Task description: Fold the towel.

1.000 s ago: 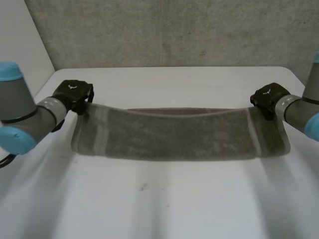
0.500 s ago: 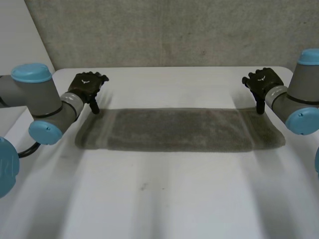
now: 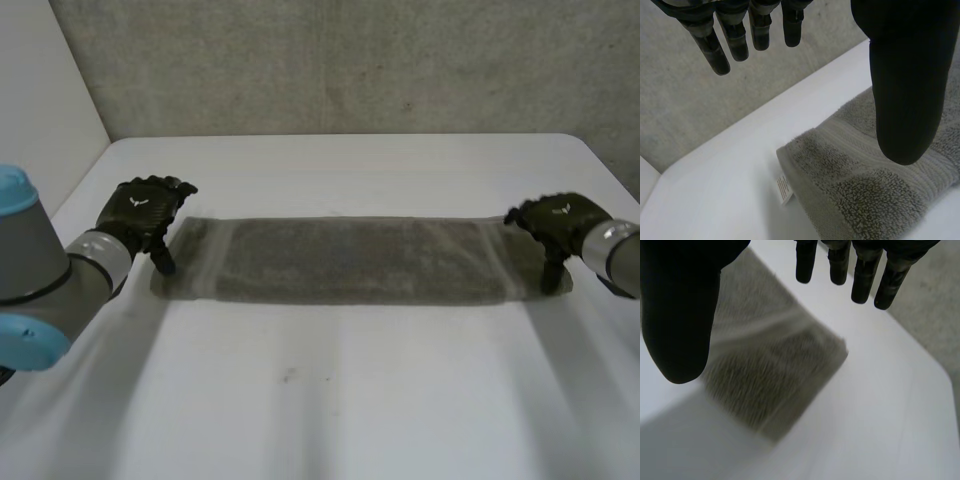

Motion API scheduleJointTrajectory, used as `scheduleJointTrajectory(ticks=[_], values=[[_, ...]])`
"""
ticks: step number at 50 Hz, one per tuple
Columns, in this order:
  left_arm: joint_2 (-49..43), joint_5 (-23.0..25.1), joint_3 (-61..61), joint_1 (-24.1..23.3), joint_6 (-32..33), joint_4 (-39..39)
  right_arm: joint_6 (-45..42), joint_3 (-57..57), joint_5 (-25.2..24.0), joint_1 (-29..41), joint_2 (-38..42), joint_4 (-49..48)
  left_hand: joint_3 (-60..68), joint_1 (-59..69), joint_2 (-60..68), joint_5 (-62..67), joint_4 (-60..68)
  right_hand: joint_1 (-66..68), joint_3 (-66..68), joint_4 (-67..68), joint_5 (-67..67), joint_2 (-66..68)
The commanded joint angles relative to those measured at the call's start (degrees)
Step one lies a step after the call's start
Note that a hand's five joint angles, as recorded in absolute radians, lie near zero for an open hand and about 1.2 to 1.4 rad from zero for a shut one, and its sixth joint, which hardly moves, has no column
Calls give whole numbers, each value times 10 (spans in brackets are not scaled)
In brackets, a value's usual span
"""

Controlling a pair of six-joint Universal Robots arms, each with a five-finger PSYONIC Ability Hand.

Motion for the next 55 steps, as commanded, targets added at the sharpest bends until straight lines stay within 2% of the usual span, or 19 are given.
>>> scheduleJointTrajectory(ticks=[1, 5, 9, 12, 14, 17, 19, 20, 21, 34, 42, 44, 46, 51, 53, 54, 55], values=[[24, -1, -42, -4, -1, 43, 0, 80, -12, -41, -1, -76, 4, 3, 5, -20, 3, 94, 111, 113, 105, 110], [24, -2, -43, -7, -2, 45, 0, 108, -29, -57, 5, -114, 4, 3, 5, -20, 3, 205, 221, 224, 216, 221], [24, -2, -43, -8, -2, 45, 0, 111, -37, -61, 9, -129, 4, 3, 5, -20, 3, 235, 252, 254, 246, 252], [24, -2, -43, -8, -2, 45, 0, 111, -37, -62, 12, -142, 4, 3, 5, -20, 3, 309, 326, 328, 320, 326], [24, -2, -43, -8, -2, 45, 1, 111, -37, -62, 14, -152, 4, 3, 5, -20, 3, 413, 430, 432, 424, 429], [24, -2, -43, -9, -3, 45, 1, 112, -37, -62, 17, -158, 4, 3, 5, -20, 3, 479, 496, 498, 490, 496], [24, -2, -43, -9, -3, 45, 2, 111, -38, -63, 20, -166, 4, 3, 5, -20, 3, 615, 631, 634, 625, 631], [24, -2, -43, -9, -3, 45, 2, 111, -38, -63, 20, -166, 4, 3, 5, -20, 3, 615, 632, 635, 626, 632], [24, -2, -44, -9, -3, 45, 2, 110, -38, -63, 20, -169, 4, 3, 5, -20, 3, 673, 690, 692, 684, 690], [24, -3, -45, -9, -5, 46, 3, 100, -39, -66, 34, -169, 4, 3, 5, -20, 3, 674, 690, 693, 685, 690], [24, -3, -45, -3, -17, 45, -10, 28, -25, -159, 36, -143, 4, 3, 5, -20, 3, 674, 690, 693, 685, 690], [24, -3, -45, -2, -18, 45, -37, -11, -27, -198, 29, -100, 4, 3, 5, -20, 3, 674, 690, 693, 685, 690], [24, -3, -45, -2, -18, 45, -50, -35, -28, -204, 27, -77, 4, 3, 5, -20, 3, 674, 690, 693, 685, 690], [24, -3, -45, -2, -18, 45, -37, -96, -25, -165, 17, -27, 4, 3, 5, -20, 3, 674, 690, 693, 685, 690], [24, -3, -45, -4, -18, 45, -1, -131, -24, -91, 3, -20, 4, 3, 5, -20, 3, 674, 690, 693, 685, 690], [24, -3, -45, -4, -18, 45, -1, -132, -24, -91, 3, -20, 4, 3, 5, -20, 3, 674, 690, 693, 685, 690], [24, -3, -46, -4, -18, 45, 14, -148, -23, -51, 3, -19, 4, 3, 5, -20, 3, 674, 690, 693, 685, 690]])
